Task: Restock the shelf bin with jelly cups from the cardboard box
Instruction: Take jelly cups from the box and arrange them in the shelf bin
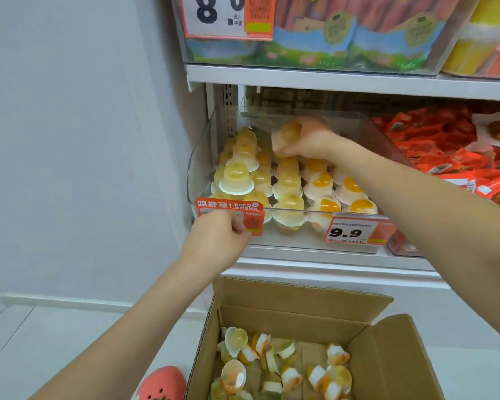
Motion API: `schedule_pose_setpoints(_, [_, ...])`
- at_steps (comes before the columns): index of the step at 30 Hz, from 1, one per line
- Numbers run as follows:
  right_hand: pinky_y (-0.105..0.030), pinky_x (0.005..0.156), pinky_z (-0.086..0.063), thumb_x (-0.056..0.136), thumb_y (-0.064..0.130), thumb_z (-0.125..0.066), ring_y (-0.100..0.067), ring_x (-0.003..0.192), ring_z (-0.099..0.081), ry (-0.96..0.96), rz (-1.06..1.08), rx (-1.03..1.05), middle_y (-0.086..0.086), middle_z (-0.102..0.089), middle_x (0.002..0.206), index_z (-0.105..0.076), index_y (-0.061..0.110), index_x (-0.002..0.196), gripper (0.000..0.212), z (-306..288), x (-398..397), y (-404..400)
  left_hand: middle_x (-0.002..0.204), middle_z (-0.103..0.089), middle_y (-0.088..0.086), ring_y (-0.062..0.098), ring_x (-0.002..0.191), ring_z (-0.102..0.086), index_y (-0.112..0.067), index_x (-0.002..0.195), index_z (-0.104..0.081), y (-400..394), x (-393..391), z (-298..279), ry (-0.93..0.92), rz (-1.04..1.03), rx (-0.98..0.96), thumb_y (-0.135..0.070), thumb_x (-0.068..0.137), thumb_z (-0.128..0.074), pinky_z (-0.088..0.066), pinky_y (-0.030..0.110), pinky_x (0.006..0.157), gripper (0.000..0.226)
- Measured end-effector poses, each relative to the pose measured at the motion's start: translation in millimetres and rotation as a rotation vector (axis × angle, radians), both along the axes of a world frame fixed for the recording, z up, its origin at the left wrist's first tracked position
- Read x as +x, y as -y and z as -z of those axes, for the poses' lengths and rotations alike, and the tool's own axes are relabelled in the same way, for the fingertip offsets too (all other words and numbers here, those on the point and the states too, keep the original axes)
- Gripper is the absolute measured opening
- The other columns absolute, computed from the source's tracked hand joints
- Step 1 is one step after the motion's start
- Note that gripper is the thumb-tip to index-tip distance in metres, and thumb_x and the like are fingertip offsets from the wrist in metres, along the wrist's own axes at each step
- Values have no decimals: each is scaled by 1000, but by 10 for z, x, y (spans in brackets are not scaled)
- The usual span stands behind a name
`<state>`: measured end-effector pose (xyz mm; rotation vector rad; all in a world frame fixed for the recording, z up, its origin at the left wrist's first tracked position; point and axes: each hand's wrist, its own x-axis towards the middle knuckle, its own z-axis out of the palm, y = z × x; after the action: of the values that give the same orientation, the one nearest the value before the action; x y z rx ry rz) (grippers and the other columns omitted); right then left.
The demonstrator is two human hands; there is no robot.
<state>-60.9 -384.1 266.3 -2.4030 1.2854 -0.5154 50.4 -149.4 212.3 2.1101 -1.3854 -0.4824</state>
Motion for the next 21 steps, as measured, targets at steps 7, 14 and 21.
schedule_pose_setpoints(7, [-32,78,-47,67,40,-81,-23,100,-54,-363,-128,-49,-3,-55,117,-48,18,130,75,-109,253,362,88,-69,7,26,89,-61,-4,92,-67,21,17,75,102,44,-41,-15,94,-45,-48,39,83,24])
schedule_pose_setpoints(14, [-41,90,-49,64,32,-86,-32,109,-59,-455,-166,-10,-12,-62,118,-62,12,116,60,-125,408,468,124,-49,0,21,118,-39,-17,119,-49,-53,16,130,142,115,59,-21,92,-53,-38,34,100,28])
schedule_pose_setpoints(21, [-41,92,-48,66,29,-86,-32,112,-58,-491,-169,23,-13,-61,121,-61,14,118,59,0,466,492,125,-45,3,22,116,-38,-16,120,-41,-60,-30,129,194,115,95,-25,91,-56,-40,39,100,34])
